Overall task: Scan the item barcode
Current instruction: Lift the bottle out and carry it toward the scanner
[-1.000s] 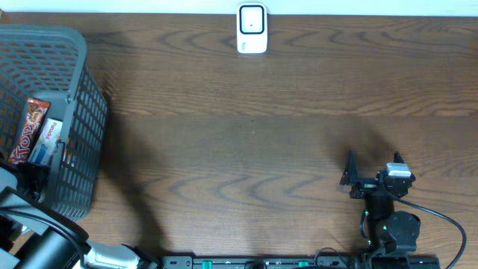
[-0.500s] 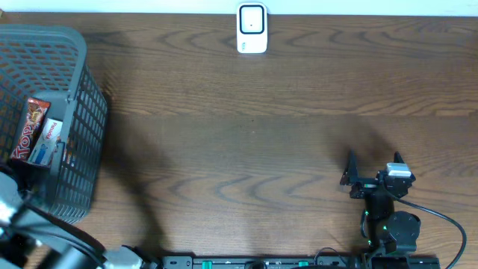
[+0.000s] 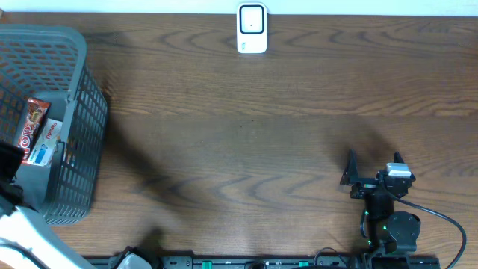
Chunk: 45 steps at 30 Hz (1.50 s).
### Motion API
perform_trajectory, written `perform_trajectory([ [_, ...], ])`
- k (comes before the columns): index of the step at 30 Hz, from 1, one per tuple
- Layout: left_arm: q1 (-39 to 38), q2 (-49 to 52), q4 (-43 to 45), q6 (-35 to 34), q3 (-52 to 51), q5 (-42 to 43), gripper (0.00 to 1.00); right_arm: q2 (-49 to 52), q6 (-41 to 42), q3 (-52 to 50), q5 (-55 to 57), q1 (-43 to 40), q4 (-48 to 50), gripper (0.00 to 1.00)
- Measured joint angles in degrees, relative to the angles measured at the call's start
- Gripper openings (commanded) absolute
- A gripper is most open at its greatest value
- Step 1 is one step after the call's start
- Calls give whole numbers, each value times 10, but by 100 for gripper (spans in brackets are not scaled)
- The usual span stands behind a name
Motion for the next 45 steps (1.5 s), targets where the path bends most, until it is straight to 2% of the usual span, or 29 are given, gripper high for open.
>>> perform_trajectory([
  [12, -10, -113, 38, -105, 0, 280, 69, 0, 0, 0, 0, 0, 0, 99],
  [16, -64, -114, 34, -120, 0, 333, 69, 0, 0, 0, 0, 0, 0, 99],
  [20, -162, -111, 33, -128, 0, 350, 69, 0, 0, 0, 0, 0, 0, 99],
  [27, -353, -97, 27, -127, 0, 304, 69, 0, 0, 0, 0, 0, 0, 99],
  [36, -632, 3, 7, -91, 0, 132, 69, 0, 0, 0, 0, 0, 0, 99],
  [40, -727, 76, 7, -74, 0, 49, 69, 0, 0, 0, 0, 0, 0, 99],
  [45, -796, 172, 11, -66, 0, -45, 70, 0, 0, 0, 0, 0, 0, 99],
])
